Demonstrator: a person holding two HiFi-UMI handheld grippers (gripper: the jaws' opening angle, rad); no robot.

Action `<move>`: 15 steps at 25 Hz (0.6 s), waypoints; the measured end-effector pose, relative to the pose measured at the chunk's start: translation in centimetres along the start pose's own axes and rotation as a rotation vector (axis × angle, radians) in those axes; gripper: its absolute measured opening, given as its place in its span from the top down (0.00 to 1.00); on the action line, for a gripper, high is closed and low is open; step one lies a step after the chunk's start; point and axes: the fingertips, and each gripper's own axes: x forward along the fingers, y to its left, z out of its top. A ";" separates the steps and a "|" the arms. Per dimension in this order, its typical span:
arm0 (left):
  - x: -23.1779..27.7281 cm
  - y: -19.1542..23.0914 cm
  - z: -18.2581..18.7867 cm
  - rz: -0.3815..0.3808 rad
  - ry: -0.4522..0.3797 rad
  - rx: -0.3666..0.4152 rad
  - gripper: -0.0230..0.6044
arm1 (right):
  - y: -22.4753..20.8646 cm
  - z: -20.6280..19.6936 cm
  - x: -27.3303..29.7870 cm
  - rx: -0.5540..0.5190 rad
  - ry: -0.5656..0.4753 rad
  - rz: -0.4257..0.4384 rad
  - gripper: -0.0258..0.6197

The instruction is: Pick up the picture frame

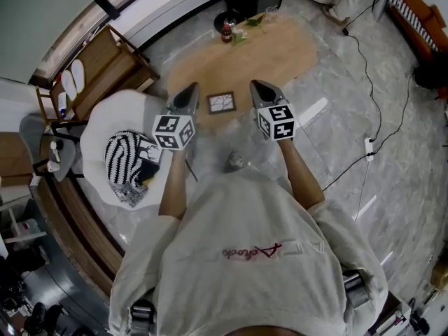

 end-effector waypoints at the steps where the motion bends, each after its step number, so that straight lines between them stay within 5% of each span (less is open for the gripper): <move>1: 0.3 0.3 0.0 0.007 0.001 -0.001 0.96 | -0.3 0.0 0.5 0.000 0.002 0.005 0.95; 15: 1.1 3.3 -4.4 0.050 0.089 -0.061 0.96 | -0.7 -3.7 4.3 0.060 0.080 0.033 0.95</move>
